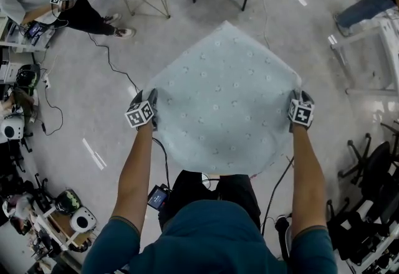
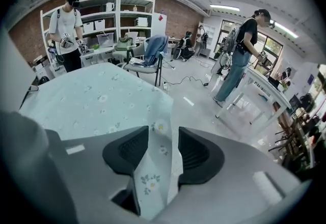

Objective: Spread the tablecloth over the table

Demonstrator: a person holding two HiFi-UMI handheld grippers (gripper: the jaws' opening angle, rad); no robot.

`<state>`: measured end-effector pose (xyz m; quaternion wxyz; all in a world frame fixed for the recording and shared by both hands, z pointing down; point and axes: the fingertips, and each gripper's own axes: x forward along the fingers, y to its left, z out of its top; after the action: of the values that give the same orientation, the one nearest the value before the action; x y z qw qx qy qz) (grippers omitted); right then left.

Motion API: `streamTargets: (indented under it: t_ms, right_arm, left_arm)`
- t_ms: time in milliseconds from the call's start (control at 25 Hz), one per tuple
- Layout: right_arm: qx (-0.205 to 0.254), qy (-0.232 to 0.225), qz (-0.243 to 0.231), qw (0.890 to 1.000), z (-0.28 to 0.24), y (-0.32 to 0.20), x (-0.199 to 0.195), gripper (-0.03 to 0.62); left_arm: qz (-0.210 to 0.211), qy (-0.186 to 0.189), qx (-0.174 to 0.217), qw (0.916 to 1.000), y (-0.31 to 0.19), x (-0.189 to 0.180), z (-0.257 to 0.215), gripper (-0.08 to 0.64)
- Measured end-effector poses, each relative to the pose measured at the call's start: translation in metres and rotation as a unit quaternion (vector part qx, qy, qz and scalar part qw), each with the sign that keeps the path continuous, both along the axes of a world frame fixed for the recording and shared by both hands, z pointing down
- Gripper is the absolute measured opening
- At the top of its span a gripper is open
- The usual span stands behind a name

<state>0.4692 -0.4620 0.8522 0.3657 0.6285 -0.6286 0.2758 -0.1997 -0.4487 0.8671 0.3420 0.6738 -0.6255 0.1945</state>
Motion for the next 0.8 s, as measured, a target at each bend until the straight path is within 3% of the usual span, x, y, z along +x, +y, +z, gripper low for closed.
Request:
streamTargets:
  t_ms: [40,80,240,480,640,800]
  right_arm:
    - [-0.002,0.006,0.002,1.000,-0.001,0.004,0.002,0.167]
    - [-0.004,0.010,0.005,1.000,-0.002,0.008,0.003,0.167]
    - [0.009,0.019,0.022,1.000,-0.021,0.023,0.007,0.166]
    - [0.064,0.001,0.032,0.997,-0.071,0.035,0.001,0.164]
    - [0.117,-0.033,0.017,0.992,-0.124,0.038,-0.040,0.164]
    - [0.165,-0.082,-0.025,0.983,-0.175,0.056,-0.107,0.156]
  left_arm:
    - [0.006,-0.007,-0.005,1.0000,0.004,0.000,0.001,0.300]
    - [0.013,-0.010,-0.008,0.9998,0.008,0.000,0.000,0.311]
    - [0.032,-0.011,0.005,0.9994,0.028,0.005,-0.014,0.310]
    - [0.047,-0.021,0.039,0.9979,0.036,0.012,-0.046,0.301]
    - [0.050,-0.030,0.071,0.9958,0.044,-0.002,-0.080,0.291]
    - [0.063,-0.025,0.132,0.9890,0.058,-0.020,-0.132,0.254]
